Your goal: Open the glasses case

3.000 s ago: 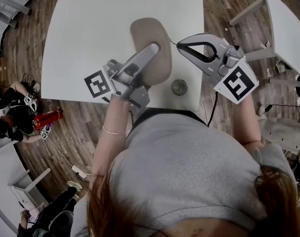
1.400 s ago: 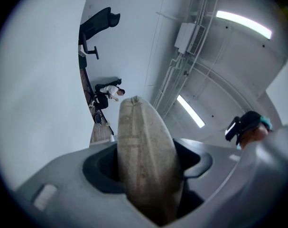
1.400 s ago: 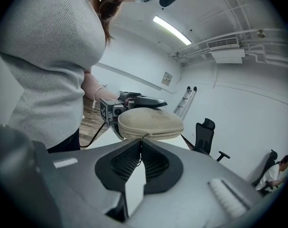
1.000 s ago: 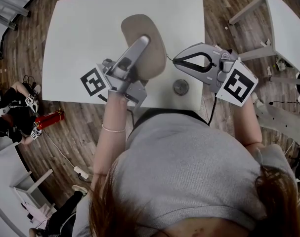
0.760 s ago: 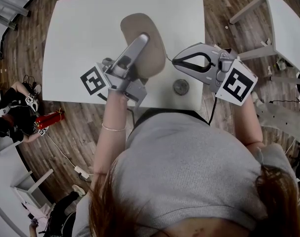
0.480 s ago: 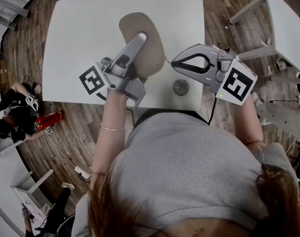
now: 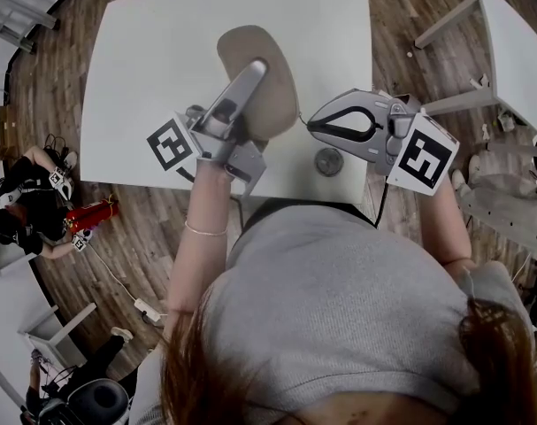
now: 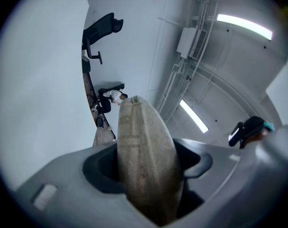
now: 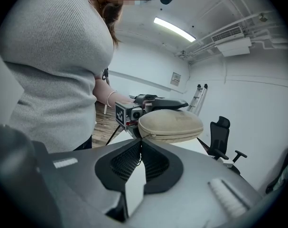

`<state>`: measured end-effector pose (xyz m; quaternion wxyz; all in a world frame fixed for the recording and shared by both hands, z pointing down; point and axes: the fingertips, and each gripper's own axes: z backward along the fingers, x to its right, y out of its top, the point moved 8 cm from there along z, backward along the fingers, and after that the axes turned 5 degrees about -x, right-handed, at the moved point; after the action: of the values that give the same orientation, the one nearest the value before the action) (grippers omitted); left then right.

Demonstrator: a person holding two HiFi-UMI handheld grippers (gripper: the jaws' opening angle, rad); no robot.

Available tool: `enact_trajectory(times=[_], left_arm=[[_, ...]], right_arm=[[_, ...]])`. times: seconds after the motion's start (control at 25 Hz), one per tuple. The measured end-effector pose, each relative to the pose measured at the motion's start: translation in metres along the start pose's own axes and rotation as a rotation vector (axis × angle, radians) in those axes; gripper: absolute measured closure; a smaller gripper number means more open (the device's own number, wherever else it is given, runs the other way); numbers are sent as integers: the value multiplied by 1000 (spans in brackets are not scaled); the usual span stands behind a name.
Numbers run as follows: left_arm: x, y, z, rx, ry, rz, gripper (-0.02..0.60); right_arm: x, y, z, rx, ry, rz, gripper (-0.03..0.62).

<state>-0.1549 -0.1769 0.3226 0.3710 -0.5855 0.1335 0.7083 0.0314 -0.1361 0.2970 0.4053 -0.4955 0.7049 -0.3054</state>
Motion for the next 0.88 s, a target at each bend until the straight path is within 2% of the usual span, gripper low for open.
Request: enact_trajectory(times=[0.88], left_arm=[[-3, 4, 2, 22, 8, 2, 267]], right_arm=[[-8, 3, -13, 40, 46, -17, 583]])
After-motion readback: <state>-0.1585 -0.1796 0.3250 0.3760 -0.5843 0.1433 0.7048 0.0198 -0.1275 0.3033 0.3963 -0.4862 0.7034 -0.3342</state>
